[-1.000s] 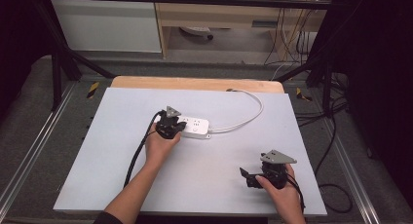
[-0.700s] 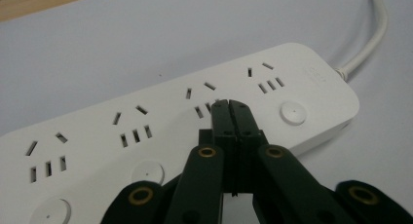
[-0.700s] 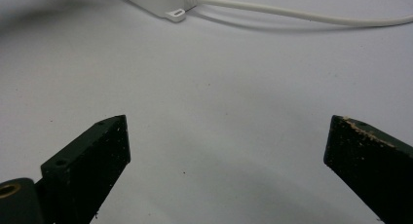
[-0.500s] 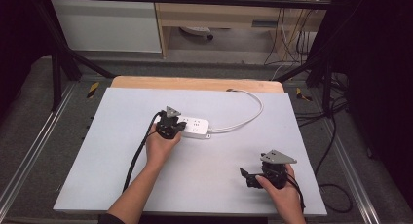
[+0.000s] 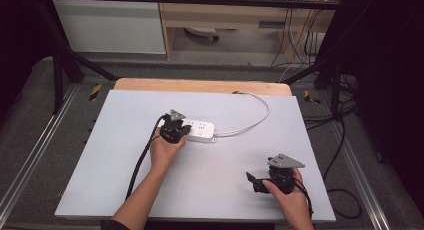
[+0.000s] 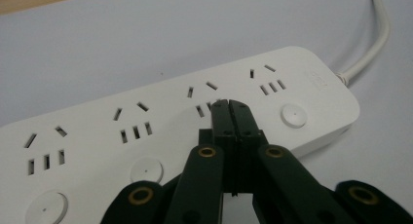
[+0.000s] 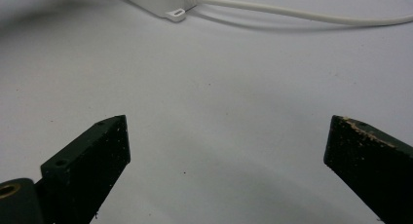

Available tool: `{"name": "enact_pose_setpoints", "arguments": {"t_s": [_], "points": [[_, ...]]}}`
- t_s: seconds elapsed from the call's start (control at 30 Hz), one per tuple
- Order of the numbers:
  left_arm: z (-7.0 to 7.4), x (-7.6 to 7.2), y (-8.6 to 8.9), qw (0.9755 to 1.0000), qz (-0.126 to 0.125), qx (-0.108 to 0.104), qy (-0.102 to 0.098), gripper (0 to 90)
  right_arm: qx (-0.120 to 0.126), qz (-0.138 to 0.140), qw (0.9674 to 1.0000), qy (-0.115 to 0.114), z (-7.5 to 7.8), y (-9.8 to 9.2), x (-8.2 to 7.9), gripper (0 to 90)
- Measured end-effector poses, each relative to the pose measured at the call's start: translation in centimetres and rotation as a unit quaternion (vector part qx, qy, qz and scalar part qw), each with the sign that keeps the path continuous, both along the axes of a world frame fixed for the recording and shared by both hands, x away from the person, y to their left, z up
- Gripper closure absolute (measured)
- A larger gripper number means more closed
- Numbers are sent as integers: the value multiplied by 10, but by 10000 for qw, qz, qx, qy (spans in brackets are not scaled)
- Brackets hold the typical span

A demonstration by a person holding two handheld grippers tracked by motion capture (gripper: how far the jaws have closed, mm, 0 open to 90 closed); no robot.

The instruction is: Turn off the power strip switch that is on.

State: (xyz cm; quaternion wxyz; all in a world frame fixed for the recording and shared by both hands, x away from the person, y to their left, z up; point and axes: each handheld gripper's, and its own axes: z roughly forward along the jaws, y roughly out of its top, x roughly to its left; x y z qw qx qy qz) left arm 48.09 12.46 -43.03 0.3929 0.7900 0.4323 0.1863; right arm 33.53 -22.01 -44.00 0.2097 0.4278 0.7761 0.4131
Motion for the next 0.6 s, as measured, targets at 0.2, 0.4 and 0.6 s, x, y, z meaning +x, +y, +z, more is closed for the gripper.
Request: {"name": "enact_pose_setpoints", "arguments": {"t_s": [0.2,0.4,0.6], "points": [[0,0,-1,10000,26,8,47,900,11,4,10000,-16,0,0,0,36],[1,1,-2,10000,21,54,6,900,14,-2,10000,-13,0,0,0,36],[-1,-2,-8,9999,18,144,-87,900,28,-9,10000,-16,0,-1,0,36]]}}
